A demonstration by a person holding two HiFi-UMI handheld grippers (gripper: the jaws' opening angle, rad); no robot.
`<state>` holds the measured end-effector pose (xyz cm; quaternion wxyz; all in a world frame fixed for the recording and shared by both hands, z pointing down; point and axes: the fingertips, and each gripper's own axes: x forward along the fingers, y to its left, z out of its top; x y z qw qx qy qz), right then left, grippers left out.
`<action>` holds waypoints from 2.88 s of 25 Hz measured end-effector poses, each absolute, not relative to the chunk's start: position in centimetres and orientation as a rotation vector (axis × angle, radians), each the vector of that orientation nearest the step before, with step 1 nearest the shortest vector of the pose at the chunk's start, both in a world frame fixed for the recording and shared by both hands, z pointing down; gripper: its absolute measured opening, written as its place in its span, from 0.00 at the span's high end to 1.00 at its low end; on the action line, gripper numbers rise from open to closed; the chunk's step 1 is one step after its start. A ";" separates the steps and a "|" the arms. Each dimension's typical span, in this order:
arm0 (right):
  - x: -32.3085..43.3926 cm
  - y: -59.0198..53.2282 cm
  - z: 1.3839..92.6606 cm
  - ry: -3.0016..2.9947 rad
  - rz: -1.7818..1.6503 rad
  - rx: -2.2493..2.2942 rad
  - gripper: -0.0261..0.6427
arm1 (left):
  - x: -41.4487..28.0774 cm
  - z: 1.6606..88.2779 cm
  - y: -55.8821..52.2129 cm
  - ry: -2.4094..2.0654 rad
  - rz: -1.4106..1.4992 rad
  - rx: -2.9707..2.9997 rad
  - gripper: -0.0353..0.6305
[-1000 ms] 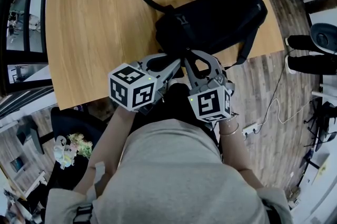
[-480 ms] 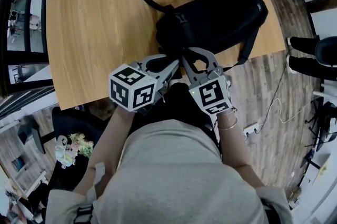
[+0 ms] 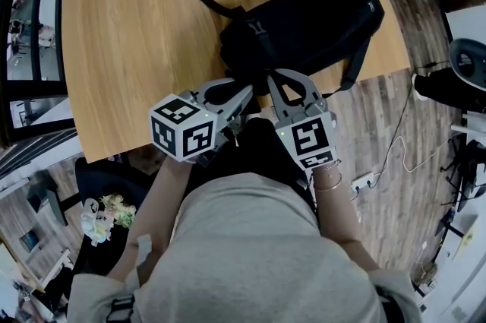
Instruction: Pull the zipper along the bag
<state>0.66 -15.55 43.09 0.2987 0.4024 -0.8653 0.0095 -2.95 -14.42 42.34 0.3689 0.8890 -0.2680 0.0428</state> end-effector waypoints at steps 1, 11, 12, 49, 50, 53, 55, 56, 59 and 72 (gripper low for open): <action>0.8 -15.5 42.9 -2.304 0.046 1.074 0.95 | -3.0 42.3 -14.5 -0.698 0.108 2.283 0.87; 4.6 -17.2 42.4 -2.319 0.163 1.091 0.95 | -3.9 42.3 -15.6 -0.856 0.087 2.243 0.88; 5.1 -17.4 42.5 -2.321 0.179 1.082 0.94 | -3.9 42.3 -15.7 -0.881 0.083 2.235 0.88; 10.0 -20.5 41.7 -2.543 0.142 0.629 0.77 | -1.7 37.4 -16.5 -1.597 0.485 2.310 0.67; 9.9 -20.5 41.8 -2.533 0.127 0.612 0.77 | -0.6 37.4 -16.9 -1.566 0.528 2.349 0.67; 9.4 -20.6 42.2 -2.497 0.082 0.561 0.76 | 1.9 37.5 -18.0 -1.499 0.617 2.428 0.67; 9.1 -20.5 42.6 -2.466 0.046 0.528 0.76 | 3.0 37.5 -18.6 -1.468 0.628 2.453 0.67; 9.0 -20.5 42.7 -2.450 0.024 0.515 0.76 | 3.4 37.5 -18.8 -1.455 0.628 2.461 0.67; 8.9 -20.3 43.1 -2.418 -0.033 0.494 0.77 | 4.3 37.5 -19.4 -1.423 0.649 2.483 0.67; 8.9 -20.0 43.7 -2.355 -0.151 0.463 0.88 | 7.5 40.8 -19.7 -1.211 0.949 2.550 0.67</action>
